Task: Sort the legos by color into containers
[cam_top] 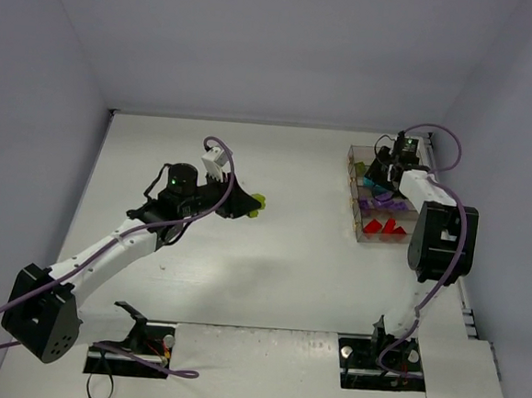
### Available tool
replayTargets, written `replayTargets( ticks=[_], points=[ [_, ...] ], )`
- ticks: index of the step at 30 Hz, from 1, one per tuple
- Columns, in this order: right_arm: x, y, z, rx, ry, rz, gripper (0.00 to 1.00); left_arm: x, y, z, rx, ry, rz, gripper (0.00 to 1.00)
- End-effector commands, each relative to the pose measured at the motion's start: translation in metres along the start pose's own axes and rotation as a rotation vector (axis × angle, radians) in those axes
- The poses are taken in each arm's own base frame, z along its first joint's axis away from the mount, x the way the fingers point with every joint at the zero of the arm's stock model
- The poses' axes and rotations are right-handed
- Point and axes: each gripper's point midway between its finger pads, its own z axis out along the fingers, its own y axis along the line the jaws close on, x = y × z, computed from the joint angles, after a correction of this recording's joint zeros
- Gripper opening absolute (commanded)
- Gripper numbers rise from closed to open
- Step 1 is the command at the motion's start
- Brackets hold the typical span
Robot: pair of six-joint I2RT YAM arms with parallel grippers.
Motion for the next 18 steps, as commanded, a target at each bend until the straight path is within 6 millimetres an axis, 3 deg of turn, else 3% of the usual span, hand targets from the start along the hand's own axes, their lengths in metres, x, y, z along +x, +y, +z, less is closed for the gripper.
replayTargets(
  ticks=[1, 5, 10, 13, 17, 18],
  points=[
    [-0.036, 0.021, -0.010, -0.070, -0.089, -0.025, 0.44, -0.031, -0.021, -0.002, 0.077, -0.071, 0.084, 0.01],
    [-0.044, 0.028, -0.023, -0.097, -0.111, -0.043, 0.61, -0.031, -0.022, 0.002, 0.096, -0.064, 0.108, 0.01],
    [-0.055, 0.051, -0.056, -0.184, -0.140, -0.056, 0.66, -0.032, -0.024, 0.007, 0.131, -0.060, 0.183, 0.03],
    [-0.058, 0.092, -0.096, -0.350, -0.156, -0.088, 0.64, -0.036, -0.028, 0.009, 0.167, -0.067, 0.281, 0.05],
    [-0.034, 0.144, -0.136, -0.604, -0.068, -0.126, 0.62, -0.043, -0.026, 0.013, 0.188, -0.088, 0.449, 0.08],
    [-0.016, 0.165, -0.149, -0.699, -0.011, -0.150, 0.62, -0.046, -0.027, 0.013, 0.195, -0.095, 0.476, 0.08]
  ],
)
